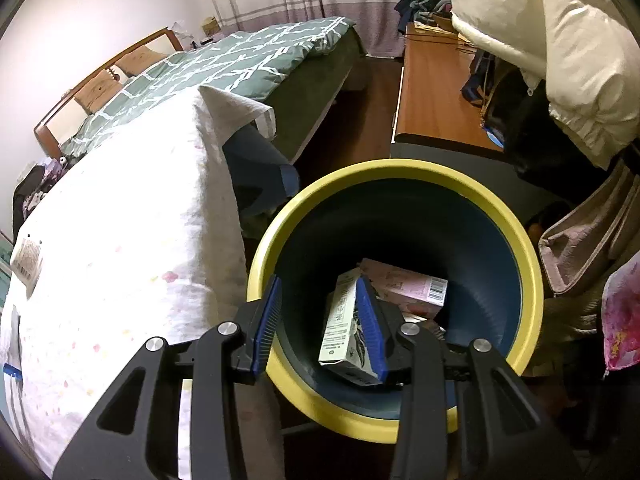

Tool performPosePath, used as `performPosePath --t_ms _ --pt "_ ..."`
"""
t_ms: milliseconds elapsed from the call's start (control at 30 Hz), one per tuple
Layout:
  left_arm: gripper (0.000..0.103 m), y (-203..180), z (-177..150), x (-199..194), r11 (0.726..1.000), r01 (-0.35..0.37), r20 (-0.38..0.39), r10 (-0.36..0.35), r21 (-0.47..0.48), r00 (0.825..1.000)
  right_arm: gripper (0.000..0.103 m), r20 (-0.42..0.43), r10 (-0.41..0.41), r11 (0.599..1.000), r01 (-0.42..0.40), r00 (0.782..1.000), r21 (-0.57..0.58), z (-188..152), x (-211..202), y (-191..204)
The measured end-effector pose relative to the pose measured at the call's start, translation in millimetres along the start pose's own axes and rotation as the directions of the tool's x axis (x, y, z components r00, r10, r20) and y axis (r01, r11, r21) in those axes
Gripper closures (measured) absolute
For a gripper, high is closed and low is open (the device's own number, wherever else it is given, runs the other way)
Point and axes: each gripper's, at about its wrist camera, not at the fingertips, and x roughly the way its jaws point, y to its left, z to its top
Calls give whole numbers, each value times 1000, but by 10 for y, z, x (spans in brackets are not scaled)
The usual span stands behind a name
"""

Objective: Collect trash
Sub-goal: 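Grasp the white foam mesh with the left gripper and lift it, then carry the foam mesh into the bin and open the left gripper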

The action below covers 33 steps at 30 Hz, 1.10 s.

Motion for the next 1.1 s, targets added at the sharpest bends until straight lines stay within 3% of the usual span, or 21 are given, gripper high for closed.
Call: performPosePath --t_ms 133,200,233,333,400,467,667,867,1100 --pt "28 132 96 265 996 60 -66 -65 -73 996 66 2 -2 1000 2 1000 -3 -11 -22 6" --pt "41 136 104 354 993 87 -87 -95 -85 992 66 4 -3 1000 3 1000 0 -3 -29 -7" --pt "42 121 108 385 991 105 -92 -113 -82 989 66 5 -4 1000 4 1000 1 0 -29 -5" --pt "55 48 121 382 988 141 -80 -146 -65 986 66 8 -2 1000 2 1000 0 0 -38 -4" --pt "71 0 146 340 988 148 -59 -151 -47 987 66 10 0 1000 0 1000 -2 0 -44 0" --pt "78 -62 185 260 988 150 -29 -151 -27 988 66 15 2 1000 -2 1000 -5 -1 -62 12" --pt "81 -295 331 -106 992 111 59 -114 59 992 66 30 4 1000 -4 1000 -7 -21 -140 20" --pt "81 -683 419 -466 977 152 87 -167 151 982 66 72 -5 1000 5 997 -1 -29 -322 -54" --pt "81 -1693 367 -505 910 279 26 -301 307 953 66 128 -33 999 33 991 4 -125 -645 -236"
